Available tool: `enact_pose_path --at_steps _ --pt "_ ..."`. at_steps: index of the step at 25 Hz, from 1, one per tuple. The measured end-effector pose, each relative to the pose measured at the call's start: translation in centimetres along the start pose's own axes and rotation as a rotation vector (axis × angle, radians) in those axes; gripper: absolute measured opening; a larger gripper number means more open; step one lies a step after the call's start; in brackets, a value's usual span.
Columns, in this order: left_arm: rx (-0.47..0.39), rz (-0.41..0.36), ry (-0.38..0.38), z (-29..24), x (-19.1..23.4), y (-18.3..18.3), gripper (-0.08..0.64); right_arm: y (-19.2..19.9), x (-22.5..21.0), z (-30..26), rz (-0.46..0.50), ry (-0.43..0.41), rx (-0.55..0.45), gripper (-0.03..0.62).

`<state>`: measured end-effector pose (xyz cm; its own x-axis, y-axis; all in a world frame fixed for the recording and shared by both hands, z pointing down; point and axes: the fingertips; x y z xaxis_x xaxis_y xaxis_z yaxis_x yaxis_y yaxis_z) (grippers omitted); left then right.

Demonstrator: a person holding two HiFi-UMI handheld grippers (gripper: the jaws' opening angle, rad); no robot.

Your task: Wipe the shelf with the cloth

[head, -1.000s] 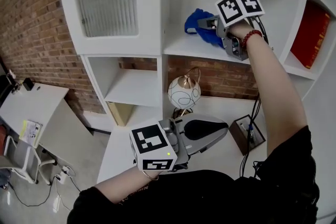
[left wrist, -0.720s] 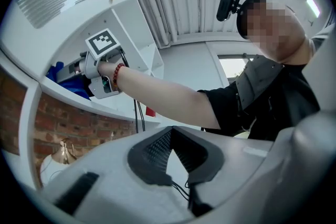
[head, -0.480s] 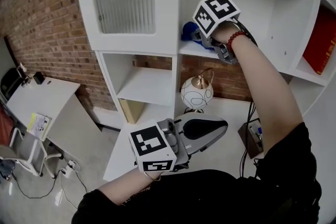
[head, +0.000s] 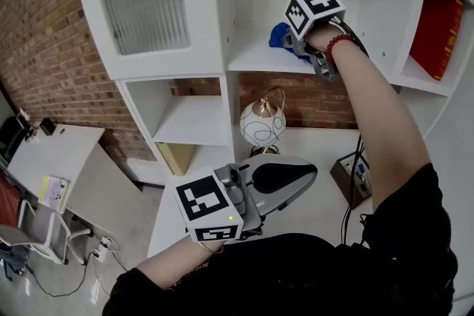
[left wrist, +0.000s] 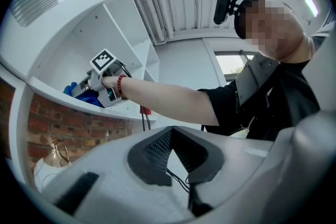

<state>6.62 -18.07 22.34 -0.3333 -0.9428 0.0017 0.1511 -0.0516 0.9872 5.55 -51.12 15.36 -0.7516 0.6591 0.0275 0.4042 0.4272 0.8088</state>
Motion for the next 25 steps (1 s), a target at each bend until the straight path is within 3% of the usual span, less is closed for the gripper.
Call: enact_pose_path --at_steps 15,25 --pt "0.017 -0.009 0.059 -0.7 -1.0 0.4 -0.002 4.8 -8.3 6.0 -0.156 0.209 0.015 0.146" --pt "-0.01 0.01 0.093 0.0 -1.7 -0.5 -0.002 7.3 -11.9 9.6 -0.192 0.433 0.053 0.146"
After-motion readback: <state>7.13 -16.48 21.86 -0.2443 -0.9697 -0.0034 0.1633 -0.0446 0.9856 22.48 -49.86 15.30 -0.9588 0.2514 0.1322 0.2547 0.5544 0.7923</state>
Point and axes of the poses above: the fingertips, and each gripper's own axes: z backward along the fingers, x to its left, y out of its underside, and after that the axes turned 12 degrees about -y, right-handed
